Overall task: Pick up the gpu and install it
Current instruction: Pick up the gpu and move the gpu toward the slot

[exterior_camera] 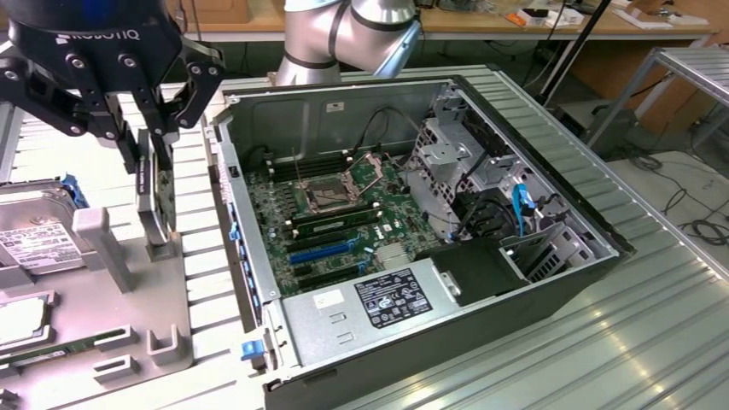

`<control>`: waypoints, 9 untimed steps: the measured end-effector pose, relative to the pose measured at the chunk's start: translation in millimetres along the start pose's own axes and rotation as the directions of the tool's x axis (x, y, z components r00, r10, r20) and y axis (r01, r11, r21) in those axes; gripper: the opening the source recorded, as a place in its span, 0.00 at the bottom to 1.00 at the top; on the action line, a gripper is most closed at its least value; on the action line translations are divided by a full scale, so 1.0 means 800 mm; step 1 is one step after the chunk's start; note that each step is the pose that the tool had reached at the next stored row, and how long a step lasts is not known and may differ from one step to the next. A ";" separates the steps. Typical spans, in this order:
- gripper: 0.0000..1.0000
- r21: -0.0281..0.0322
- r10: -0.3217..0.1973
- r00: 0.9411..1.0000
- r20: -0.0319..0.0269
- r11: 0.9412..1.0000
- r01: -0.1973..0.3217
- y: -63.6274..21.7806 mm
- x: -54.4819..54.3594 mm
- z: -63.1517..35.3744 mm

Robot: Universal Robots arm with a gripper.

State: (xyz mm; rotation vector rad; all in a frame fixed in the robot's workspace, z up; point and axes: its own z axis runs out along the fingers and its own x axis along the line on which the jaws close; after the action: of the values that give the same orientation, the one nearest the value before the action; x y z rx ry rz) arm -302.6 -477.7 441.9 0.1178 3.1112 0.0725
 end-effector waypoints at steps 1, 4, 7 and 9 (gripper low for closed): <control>0.27 0.000 0.000 1.000 0.000 1.000 0.000 0.000 -0.001 0.000; 0.27 0.000 0.000 1.000 0.000 1.000 0.000 0.000 -0.003 0.000; 0.27 0.000 0.000 1.000 0.000 1.000 0.000 0.000 -0.006 0.000; 0.27 0.000 0.000 1.000 0.000 1.000 0.000 0.001 -0.007 0.000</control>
State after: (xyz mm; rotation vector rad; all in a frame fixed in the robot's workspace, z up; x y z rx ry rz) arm -297.1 -477.7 441.9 0.1179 3.1111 0.0726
